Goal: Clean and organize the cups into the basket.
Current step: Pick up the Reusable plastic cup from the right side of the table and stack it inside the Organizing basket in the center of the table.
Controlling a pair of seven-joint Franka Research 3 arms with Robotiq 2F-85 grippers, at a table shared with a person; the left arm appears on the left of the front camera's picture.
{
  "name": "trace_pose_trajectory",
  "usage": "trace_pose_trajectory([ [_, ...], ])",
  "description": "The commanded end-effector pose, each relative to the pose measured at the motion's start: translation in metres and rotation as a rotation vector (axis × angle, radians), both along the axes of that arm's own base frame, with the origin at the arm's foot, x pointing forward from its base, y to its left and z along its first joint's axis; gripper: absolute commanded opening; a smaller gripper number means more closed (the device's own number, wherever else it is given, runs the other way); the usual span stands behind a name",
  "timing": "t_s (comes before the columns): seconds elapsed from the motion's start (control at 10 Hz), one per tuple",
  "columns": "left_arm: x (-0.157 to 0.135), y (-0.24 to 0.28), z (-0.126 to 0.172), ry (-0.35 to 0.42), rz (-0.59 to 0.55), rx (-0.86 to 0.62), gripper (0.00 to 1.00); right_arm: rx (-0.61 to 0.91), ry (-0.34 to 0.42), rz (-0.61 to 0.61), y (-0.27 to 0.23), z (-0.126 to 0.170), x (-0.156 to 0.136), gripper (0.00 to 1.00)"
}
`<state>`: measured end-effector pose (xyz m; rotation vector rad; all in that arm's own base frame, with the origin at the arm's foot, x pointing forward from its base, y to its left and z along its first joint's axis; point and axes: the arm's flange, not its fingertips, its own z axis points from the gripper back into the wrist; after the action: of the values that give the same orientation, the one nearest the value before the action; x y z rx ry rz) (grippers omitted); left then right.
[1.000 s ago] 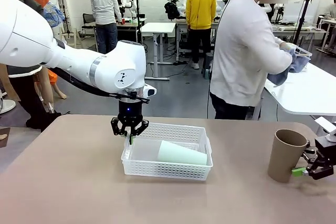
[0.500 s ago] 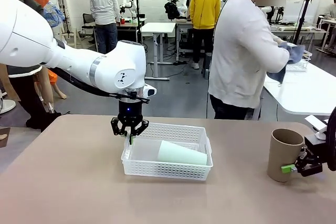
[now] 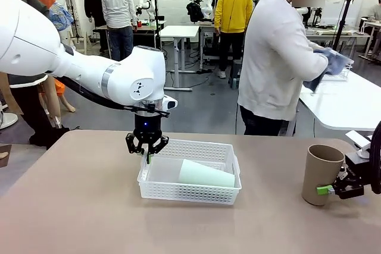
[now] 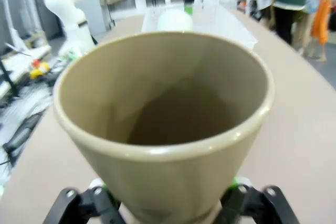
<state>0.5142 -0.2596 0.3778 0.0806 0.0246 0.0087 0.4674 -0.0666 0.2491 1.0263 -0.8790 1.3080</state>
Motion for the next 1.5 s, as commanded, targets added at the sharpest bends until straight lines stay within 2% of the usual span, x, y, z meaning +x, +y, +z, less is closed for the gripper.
trace_pose_trajectory([
  [0.0, 0.000, 0.000, 0.001, -0.002, 0.003, 0.001, 0.00, -0.004, 0.079, -0.055, 0.020, 0.059, -0.014, 0.00],
  [0.1, 0.000, 0.000, 0.001, -0.002, 0.003, 0.001, 0.00, 0.009, 0.106, -0.059, 0.030, 0.104, -0.025, 0.00],
  [0.3, 0.000, 0.000, 0.001, -0.002, 0.003, 0.001, 0.00, -0.013, 0.101, -0.059, 0.052, 0.186, -0.030, 0.00],
  [0.5, 0.000, 0.000, 0.001, -0.002, 0.003, 0.001, 0.00, -0.024, 0.079, -0.097, 0.073, 0.244, -0.022, 0.00],
  [0.6, 0.000, 0.000, 0.001, -0.002, 0.003, 0.001, 0.00, -0.031, 0.069, -0.106, 0.081, 0.259, -0.022, 0.00],
  [0.8, 0.000, 0.000, 0.001, -0.002, 0.003, 0.001, 0.00, -0.057, 0.069, -0.117, 0.086, 0.265, -0.022, 0.00],
  [0.9, 0.000, 0.000, 0.001, -0.002, 0.003, 0.001, 0.00, -0.040, 0.053, -0.082, 0.081, 0.277, -0.030, 0.00],
  [1.4, 0.000, 0.000, 0.001, -0.002, 0.003, 0.001, 0.00, -0.040, 0.053, -0.082, 0.081, 0.277, -0.030, 0.00],
])
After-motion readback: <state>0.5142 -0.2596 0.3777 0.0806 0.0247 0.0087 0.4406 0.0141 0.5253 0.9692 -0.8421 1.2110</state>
